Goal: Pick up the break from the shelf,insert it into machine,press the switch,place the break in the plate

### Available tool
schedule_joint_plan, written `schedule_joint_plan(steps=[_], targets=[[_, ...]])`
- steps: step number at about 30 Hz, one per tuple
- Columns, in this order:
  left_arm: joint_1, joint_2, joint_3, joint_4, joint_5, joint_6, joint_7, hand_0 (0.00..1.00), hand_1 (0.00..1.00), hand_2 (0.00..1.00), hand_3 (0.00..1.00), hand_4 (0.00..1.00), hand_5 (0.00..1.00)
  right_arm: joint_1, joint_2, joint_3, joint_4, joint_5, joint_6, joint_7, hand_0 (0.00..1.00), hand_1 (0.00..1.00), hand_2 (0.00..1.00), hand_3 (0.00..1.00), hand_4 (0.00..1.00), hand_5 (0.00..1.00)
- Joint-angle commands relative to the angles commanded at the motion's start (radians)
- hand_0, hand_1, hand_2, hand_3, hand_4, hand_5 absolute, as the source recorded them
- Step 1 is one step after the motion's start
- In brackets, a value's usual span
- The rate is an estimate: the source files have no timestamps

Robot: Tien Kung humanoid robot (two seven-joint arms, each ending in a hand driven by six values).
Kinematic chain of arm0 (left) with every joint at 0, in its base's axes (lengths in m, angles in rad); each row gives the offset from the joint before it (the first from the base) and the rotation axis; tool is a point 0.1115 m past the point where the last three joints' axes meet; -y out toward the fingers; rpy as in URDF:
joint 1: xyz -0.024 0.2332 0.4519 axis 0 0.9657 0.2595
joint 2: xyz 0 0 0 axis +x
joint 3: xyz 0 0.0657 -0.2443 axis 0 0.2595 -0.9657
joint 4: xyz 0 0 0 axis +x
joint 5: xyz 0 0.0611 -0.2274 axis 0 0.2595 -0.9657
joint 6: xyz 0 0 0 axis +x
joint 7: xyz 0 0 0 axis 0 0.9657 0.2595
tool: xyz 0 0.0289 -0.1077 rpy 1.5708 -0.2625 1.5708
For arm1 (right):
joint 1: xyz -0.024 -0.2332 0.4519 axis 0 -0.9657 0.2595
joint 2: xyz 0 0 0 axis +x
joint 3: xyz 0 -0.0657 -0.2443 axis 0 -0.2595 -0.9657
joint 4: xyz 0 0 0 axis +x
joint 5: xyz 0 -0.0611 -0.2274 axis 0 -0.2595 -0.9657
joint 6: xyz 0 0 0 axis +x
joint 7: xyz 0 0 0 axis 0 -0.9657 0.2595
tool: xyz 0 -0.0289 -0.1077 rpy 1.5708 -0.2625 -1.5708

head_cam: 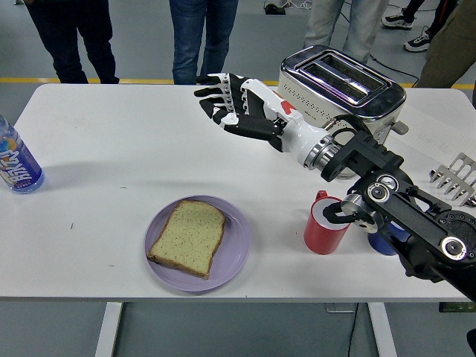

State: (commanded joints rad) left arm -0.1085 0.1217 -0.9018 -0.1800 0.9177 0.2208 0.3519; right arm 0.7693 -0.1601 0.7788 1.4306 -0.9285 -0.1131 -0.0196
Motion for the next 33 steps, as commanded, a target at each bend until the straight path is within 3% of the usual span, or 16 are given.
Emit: schedule_joint_plan(steps=[19, 20, 33], targets=[[0.000, -0.002, 0.001, 0.000, -0.009, 0.002, -0.001, 0.632, 0.487, 0.462, 0.538, 0.329, 0.807, -0.050, -0.086, 0.145, 0.046, 0.006, -0.031, 0.006, 0.812, 0.760, 0.734, 0.752, 0.593, 0.278], [0.000, -0.002, 0.001, 0.000, -0.009, 0.002, -0.001, 0.632, 0.488, 0.463, 0.539, 0.329, 0.809, -0.052, -0.089, 0.150, 0.047, 0.006, -0.032, 0.006, 0.842, 0.779, 0.770, 0.761, 0.581, 0.268], [0.000, -0.004, 0.004, 0.000, -0.016, 0.002, -0.002, 0.631, 0.490, 0.464, 0.539, 0.328, 0.809, -0.097, -0.134, 0.231, 0.038, 0.018, -0.039, -0.007, 0.873, 0.821, 0.817, 0.788, 0.553, 0.267]])
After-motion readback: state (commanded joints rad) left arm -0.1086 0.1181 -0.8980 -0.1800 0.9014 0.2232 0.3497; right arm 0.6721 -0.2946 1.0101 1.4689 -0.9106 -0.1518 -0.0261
